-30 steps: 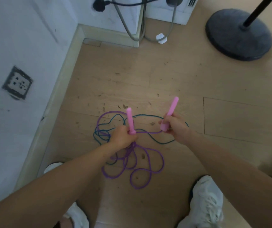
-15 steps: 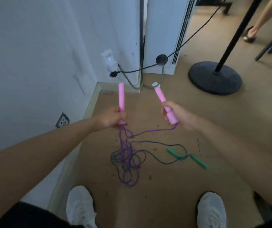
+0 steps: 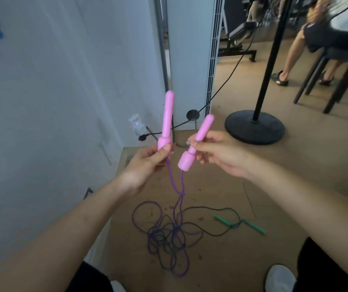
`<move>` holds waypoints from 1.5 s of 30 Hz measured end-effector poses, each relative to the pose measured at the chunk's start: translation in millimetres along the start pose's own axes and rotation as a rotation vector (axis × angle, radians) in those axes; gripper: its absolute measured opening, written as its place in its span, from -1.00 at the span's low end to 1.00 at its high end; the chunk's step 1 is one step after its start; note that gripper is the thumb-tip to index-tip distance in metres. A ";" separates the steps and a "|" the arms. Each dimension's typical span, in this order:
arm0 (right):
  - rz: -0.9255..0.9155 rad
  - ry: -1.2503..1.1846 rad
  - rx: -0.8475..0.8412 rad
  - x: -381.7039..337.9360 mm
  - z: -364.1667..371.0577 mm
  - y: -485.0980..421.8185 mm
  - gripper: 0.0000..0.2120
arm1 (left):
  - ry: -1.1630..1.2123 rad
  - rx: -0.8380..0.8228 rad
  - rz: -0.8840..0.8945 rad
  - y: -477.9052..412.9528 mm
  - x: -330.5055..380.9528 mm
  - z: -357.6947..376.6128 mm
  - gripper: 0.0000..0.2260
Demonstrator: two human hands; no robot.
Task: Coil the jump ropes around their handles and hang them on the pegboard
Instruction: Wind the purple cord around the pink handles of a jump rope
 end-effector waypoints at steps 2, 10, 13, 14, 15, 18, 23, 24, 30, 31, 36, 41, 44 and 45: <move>-0.017 -0.040 0.005 5.9 7.3 1.5 -0.71 | 0.019 -0.035 -0.015 0.1 -2.8 11.0 -0.66; -0.095 -0.077 -0.021 15.4 19.1 -0.5 -0.71 | 0.017 -0.182 -0.144 -2.0 -23.6 22.1 -0.66; -0.132 0.207 0.041 19.6 10.8 1.1 -0.71 | 0.024 -0.196 -0.194 -1.5 -30.7 16.4 -0.79; -0.145 0.303 0.067 21.3 6.2 1.9 -0.71 | 0.048 -0.211 -0.217 -0.1 -33.3 15.7 -0.81; -0.142 0.343 0.090 24.3 1.6 2.6 -0.70 | 0.067 -0.234 -0.231 1.2 -35.3 15.4 -0.77; -0.066 0.152 0.099 37.6 -3.9 3.0 -0.75 | 0.085 -0.330 -0.236 5.5 -39.5 14.5 -0.63; -0.022 -0.182 0.054 38.3 -2.9 3.7 -0.75 | 0.027 -0.395 -0.211 8.3 -43.2 9.2 -0.64; -0.033 -0.160 0.055 37.5 -3.8 3.4 -0.79 | 0.018 -0.385 -0.202 7.7 -43.3 7.7 -0.64; 0.004 -0.136 0.106 42.9 -7.3 3.4 -0.89 | -0.067 -0.334 -0.144 7.5 -40.8 4.6 -0.69; 0.004 -0.068 0.118 44.3 -8.7 4.6 -0.84 | -0.070 -0.332 -0.152 7.5 -41.8 4.3 -0.70; -0.436 0.867 0.092 2.7 -5.9 14.3 -0.20 | -0.123 -0.348 -0.199 9.2 -44.5 6.7 -0.70; -0.632 1.313 -0.230 10.5 18.0 18.3 -0.06 | -0.129 -0.422 -0.225 14.7 -43.9 15.1 -0.73; -0.673 1.387 -0.257 15.4 18.8 21.8 -0.36 | -0.134 -0.460 -0.226 18.6 -43.2 19.8 -0.70; -0.690 1.387 -0.263 14.6 20.1 23.4 -0.47 | -0.133 -0.451 -0.221 17.9 -43.6 19.4 -0.67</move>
Point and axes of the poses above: each hand's wrist, its own y-axis away from the middle knuckle, its own z-axis out of the palm, x = y × z, the point moved 8 cm from there along -y, towards the middle knuckle, and after that the axes turned 11 degrees about -z, right-handed, at the moved point
